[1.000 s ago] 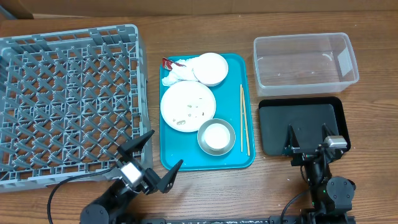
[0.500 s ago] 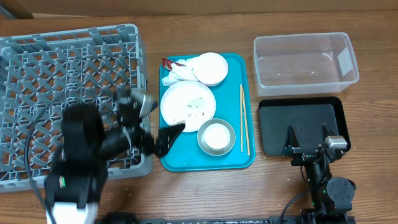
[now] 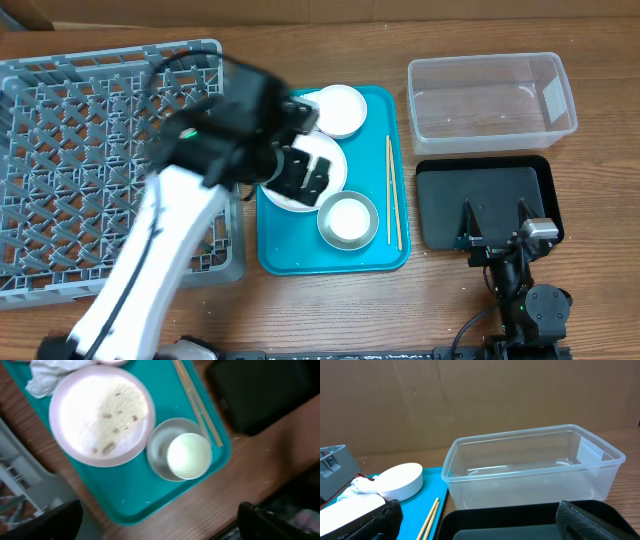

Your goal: Sort waste into correct bins and load items into the dishwasher

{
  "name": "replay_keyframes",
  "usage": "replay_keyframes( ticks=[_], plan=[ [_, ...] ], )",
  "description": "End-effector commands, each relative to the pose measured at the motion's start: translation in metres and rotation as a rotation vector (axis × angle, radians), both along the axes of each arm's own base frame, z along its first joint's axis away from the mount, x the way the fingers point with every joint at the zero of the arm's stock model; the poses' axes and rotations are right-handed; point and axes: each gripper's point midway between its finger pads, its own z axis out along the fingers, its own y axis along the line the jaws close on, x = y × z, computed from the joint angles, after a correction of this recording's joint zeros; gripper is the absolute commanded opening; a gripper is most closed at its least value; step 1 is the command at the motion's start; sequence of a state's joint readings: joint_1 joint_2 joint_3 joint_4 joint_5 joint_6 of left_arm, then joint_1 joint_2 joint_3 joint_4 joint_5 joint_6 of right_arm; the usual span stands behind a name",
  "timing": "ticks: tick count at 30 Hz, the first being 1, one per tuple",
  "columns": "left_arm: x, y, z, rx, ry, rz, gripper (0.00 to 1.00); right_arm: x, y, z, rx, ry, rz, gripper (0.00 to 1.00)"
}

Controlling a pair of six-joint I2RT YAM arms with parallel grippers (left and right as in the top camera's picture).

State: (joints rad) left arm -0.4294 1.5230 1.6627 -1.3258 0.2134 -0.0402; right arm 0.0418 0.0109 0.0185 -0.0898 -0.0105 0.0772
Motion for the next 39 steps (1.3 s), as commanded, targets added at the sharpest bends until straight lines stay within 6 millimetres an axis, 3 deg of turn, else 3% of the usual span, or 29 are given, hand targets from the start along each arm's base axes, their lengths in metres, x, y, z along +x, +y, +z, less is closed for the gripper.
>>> replay_keyframes(
  ticks=[1,6,12,13,16,17,20,25,28,39],
  plan=[
    [0.024,0.013,-0.020,0.208,-0.039,0.067,1.00,0.000,0.000,-0.002,-0.003,-0.004,-0.002,1.00],
    [0.055,-0.002,-0.040,0.185,-0.056,0.078,1.00,0.000,0.000,-0.002,-0.003,-0.004,-0.002,1.00],
    [0.103,-0.003,-0.050,0.186,-0.161,0.136,1.00,0.000,0.000,-0.002,-0.003,-0.004,-0.002,1.00],
    [0.113,0.000,-0.051,0.194,-0.185,0.154,0.95,0.000,0.000,-0.002,-0.003,-0.004,-0.002,1.00],
    [0.137,0.012,-0.058,0.235,-0.238,0.210,0.63,0.000,0.000,-0.002,-0.003,-0.004,-0.002,1.00],
    [0.143,0.016,-0.061,0.245,-0.243,0.223,0.58,0.000,0.000,-0.002,-0.003,-0.004,-0.002,1.00],
    [0.158,0.025,-0.080,0.251,-0.225,0.266,0.67,0.000,0.000,-0.002,-0.003,-0.004,-0.002,1.00],
    [0.178,0.047,-0.129,0.237,-0.126,0.376,0.68,0.000,0.000,-0.002,-0.003,-0.004,-0.002,1.00],
    [0.184,0.047,-0.149,0.202,-0.085,0.374,0.70,0.000,0.000,-0.002,-0.003,-0.004,-0.002,1.00],
    [0.204,0.043,-0.185,0.184,-0.084,0.344,0.72,0.000,0.000,-0.002,-0.003,-0.004,-0.002,1.00]
  ],
)
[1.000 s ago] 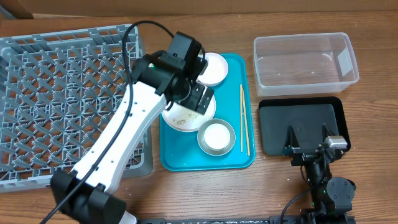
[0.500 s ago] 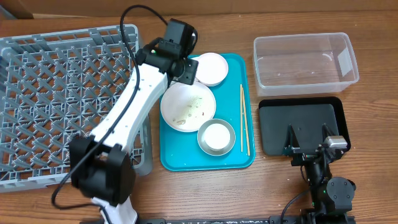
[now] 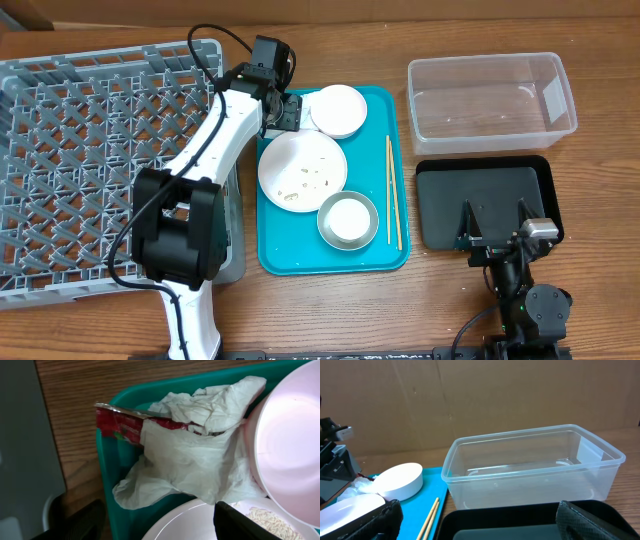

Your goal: Sort waste into correct bins and load items into the dishwasher

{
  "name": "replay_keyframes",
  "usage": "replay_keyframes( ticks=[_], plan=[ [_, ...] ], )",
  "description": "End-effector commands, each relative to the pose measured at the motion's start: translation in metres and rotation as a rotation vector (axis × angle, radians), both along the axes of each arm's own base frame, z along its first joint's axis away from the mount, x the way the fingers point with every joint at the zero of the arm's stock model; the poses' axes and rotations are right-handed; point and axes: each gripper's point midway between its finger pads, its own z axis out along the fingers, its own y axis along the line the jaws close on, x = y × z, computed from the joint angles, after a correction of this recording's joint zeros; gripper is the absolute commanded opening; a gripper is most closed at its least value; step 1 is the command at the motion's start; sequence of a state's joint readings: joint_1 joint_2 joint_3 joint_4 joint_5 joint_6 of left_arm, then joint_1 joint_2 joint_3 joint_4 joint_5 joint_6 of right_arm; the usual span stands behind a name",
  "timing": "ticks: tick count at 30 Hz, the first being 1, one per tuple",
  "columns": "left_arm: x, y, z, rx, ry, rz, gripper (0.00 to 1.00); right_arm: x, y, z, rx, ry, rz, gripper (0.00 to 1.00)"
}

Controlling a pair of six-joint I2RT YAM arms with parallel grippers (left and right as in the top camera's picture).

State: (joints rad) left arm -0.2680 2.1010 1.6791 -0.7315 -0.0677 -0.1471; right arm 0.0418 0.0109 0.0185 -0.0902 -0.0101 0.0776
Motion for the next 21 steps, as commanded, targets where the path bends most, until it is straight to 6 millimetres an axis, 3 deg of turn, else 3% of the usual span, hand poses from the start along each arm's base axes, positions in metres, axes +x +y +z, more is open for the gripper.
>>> replay_keyframes(
  ticks=[1,5,13,17,21],
  plan=[
    [0.004,-0.007,-0.016,-0.014,0.026,-0.027,0.73,0.000,0.000,-0.002,-0.003,-0.004,-0.001,1.00],
    [0.002,-0.009,-0.026,-0.016,0.047,-0.037,0.73,0.000,0.000,-0.002,-0.003,-0.004,-0.001,1.00],
    [0.007,-0.007,-0.023,-0.018,0.026,-0.030,0.70,0.000,0.000,-0.002,-0.003,-0.004,-0.001,1.00],
    [0.008,-0.011,-0.004,-0.043,0.012,-0.034,0.70,0.000,0.000,-0.002,-0.003,-0.004,-0.001,1.00],
    [0.005,-0.018,0.038,-0.091,-0.014,-0.048,0.71,0.000,0.000,-0.002,-0.003,-0.004,-0.001,1.00]
  ],
)
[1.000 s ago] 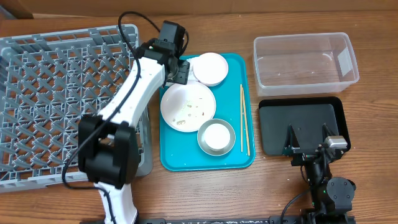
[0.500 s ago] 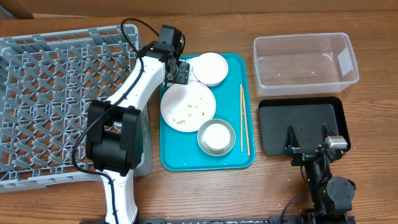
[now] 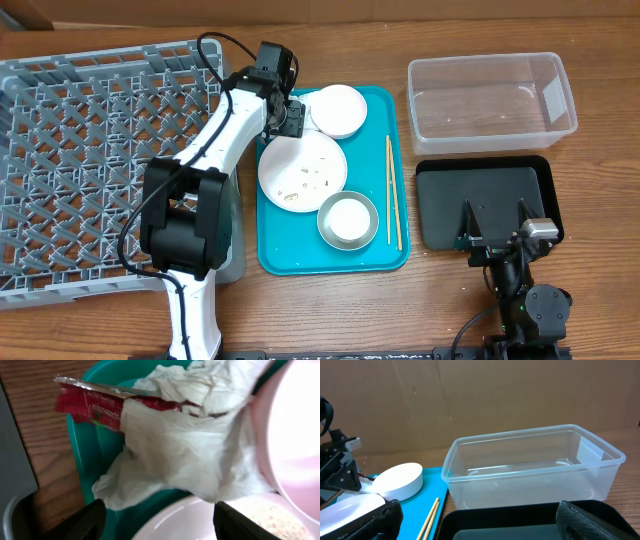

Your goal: Sort waste into correct bins and load items into the dishwasher

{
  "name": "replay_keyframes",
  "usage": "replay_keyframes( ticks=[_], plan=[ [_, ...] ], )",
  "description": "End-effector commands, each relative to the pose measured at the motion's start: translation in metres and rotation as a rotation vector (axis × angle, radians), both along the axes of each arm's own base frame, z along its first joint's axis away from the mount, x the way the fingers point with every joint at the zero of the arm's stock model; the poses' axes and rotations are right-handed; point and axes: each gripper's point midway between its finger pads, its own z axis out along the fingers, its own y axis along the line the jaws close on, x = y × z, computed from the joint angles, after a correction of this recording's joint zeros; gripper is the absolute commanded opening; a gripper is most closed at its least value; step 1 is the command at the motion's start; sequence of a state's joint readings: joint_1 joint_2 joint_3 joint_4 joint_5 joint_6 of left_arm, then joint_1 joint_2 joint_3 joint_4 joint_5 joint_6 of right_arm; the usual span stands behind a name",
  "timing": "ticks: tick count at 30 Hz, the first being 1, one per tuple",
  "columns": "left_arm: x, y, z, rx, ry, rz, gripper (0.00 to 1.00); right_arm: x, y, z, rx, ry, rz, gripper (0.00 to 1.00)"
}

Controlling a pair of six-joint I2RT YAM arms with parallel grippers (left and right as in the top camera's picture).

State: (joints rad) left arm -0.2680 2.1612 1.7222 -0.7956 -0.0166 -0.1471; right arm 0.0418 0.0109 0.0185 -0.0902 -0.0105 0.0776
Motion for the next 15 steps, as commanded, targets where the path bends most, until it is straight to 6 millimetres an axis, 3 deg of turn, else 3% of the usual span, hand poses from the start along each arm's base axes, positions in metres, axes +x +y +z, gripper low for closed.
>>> replay_keyframes(
  ticks=[1,4,7,9,10,13,15],
  plan=[
    [0.011,-0.011,0.068,-0.079,-0.110,-0.022,0.71,0.000,0.000,-0.002,-0.003,-0.004,-0.002,1.00],
    [-0.001,-0.019,0.102,-0.149,-0.118,-0.031,0.76,0.000,0.000,-0.002,-0.003,-0.004,-0.002,1.00],
    [-0.024,-0.040,0.129,-0.281,-0.087,-0.094,0.84,0.000,0.000,-0.002,-0.003,-0.004,-0.002,1.00],
    [-0.047,-0.059,0.142,-0.403,-0.026,-0.149,1.00,0.000,0.000,-0.002,-0.003,-0.004,-0.002,1.00],
    [-0.062,-0.070,0.149,-0.483,0.029,-0.180,1.00,0.000,0.000,-0.002,-0.003,-0.004,-0.002,1.00],
    [-0.081,-0.082,0.152,-0.571,0.110,-0.206,1.00,0.000,0.000,-0.002,-0.003,-0.004,-0.002,1.00],
    [-0.089,-0.083,0.146,-0.568,0.153,-0.202,0.83,0.000,0.000,-0.002,-0.003,-0.004,-0.002,1.00]
  ],
)
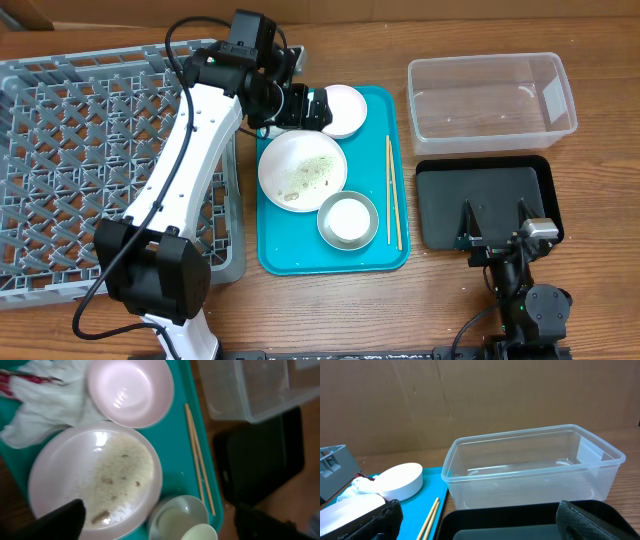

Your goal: Sort waste into correct bins and load items into the dishwasher

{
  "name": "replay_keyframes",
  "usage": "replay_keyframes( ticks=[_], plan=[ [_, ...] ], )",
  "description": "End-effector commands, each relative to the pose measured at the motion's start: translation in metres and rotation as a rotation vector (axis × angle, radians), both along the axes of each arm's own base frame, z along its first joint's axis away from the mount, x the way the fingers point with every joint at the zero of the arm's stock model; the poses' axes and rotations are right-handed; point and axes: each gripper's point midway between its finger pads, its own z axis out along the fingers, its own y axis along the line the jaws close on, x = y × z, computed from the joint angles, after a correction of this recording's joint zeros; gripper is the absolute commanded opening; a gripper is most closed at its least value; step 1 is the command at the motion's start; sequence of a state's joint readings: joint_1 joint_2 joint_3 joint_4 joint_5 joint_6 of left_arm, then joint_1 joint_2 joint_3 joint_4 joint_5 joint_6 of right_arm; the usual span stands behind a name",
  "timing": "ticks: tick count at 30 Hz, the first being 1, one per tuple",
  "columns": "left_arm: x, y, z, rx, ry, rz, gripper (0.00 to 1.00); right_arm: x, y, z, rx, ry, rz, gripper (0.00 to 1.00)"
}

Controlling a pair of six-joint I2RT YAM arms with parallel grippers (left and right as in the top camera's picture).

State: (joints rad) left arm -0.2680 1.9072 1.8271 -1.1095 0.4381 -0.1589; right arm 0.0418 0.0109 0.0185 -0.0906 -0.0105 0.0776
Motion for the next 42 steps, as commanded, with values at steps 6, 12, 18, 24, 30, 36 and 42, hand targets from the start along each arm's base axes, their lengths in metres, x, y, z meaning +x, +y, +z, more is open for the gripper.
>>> replay_keyframes(
  ticks=[6,12,18,24,30,36,42],
  plan=[
    [-0.047,-0.040,-0.022,-0.044,0.195,-0.114,0.73,0.000,0.000,-0.002,-0.003,-0.004,-0.002,1.00],
    [-0.071,-0.060,-0.034,0.078,0.198,-0.182,0.73,0.000,0.000,-0.002,-0.003,-0.004,-0.002,1.00],
    [-0.083,-0.060,-0.046,0.268,0.183,-0.126,0.73,0.000,0.000,-0.002,-0.003,-0.004,-0.002,1.00],
    [-0.099,-0.067,-0.049,0.316,0.201,-0.138,0.67,0.000,0.000,-0.002,-0.003,-0.004,-0.002,1.00],
    [-0.116,-0.062,-0.050,0.346,0.266,-0.142,0.64,0.000,0.000,-0.002,-0.003,-0.005,-0.002,1.00],
    [-0.127,-0.048,-0.049,0.381,0.328,-0.134,0.68,0.000,0.000,-0.002,-0.003,-0.005,-0.001,1.00],
    [-0.132,-0.021,-0.039,0.422,0.388,-0.090,0.76,0.000,0.000,-0.002,-0.003,-0.005,-0.002,1.00]
  ],
)
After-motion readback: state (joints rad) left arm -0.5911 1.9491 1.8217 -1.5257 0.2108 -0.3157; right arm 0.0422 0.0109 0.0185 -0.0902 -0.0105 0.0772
